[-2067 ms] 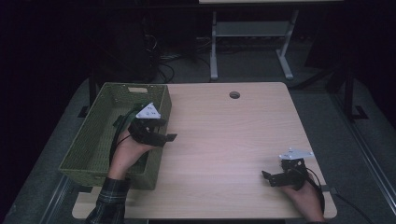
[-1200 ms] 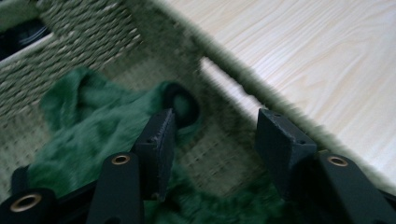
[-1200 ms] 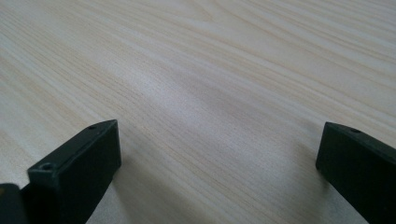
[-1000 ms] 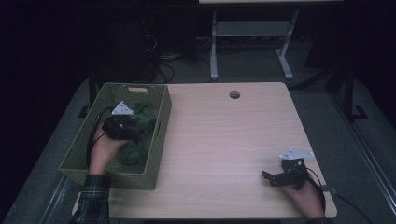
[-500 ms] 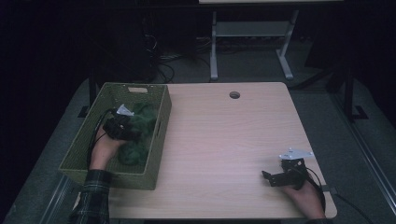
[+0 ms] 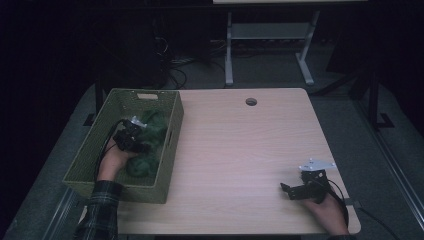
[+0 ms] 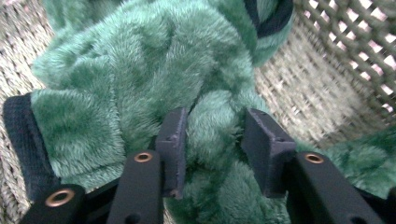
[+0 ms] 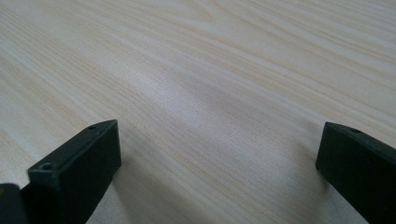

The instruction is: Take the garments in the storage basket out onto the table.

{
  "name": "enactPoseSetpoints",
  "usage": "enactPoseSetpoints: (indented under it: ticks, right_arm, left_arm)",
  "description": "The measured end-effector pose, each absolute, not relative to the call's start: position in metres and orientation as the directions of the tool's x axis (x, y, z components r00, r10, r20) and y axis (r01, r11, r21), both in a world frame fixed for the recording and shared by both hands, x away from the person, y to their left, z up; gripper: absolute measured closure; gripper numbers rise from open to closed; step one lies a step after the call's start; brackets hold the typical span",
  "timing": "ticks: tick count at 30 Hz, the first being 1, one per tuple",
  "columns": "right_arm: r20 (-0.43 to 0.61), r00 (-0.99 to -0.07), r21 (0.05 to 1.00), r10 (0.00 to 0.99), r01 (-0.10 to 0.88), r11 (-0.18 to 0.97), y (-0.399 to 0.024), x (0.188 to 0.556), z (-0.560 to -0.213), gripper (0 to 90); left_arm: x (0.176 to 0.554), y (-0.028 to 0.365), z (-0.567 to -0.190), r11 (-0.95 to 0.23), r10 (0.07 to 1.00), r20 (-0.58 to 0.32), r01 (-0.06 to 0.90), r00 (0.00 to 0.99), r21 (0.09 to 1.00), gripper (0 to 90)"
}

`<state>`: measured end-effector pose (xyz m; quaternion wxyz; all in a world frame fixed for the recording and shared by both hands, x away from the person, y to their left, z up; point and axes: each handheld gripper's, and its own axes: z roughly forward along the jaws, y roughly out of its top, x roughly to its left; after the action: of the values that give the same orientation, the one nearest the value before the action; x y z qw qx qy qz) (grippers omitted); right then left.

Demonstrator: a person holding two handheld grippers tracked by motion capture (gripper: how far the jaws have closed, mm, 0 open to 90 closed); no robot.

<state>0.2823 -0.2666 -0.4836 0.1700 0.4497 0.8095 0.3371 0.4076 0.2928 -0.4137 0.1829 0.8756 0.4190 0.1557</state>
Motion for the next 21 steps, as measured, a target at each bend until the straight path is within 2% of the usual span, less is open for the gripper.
enactPoseSetpoints:
  ticks: [4, 6, 10, 21]
  right_arm:
    - [0.028, -0.538, 0.699, 0.843, 0.613, 0.368, -0.267, 0.282, -0.484, 0.0]
    - [0.028, -0.538, 0.699, 0.843, 0.614, 0.368, -0.267, 0.282, -0.484, 0.0]
    - [0.028, -0.538, 0.699, 0.843, 0.614, 0.368, -0.267, 0.282, -0.484, 0.0]
    - [0.028, -0.538, 0.699, 0.843, 0.613, 0.368, -0.267, 0.282, -0.484, 0.0]
  left_arm:
    - [0.408, 0.294, -0.413, -0.568, 0.802, 0.099, 0.703, 0.588, 0.428, 77.0]
    - [0.408, 0.295, -0.412, -0.544, 0.816, 0.077, 0.718, 0.573, 0.435, 79.8]
    - [0.406, 0.297, -0.406, -0.515, 0.829, 0.054, 0.723, 0.556, 0.459, 81.4]
    - [0.391, 0.308, -0.379, -0.415, 0.842, -0.029, 0.681, 0.539, 0.604, 82.8]
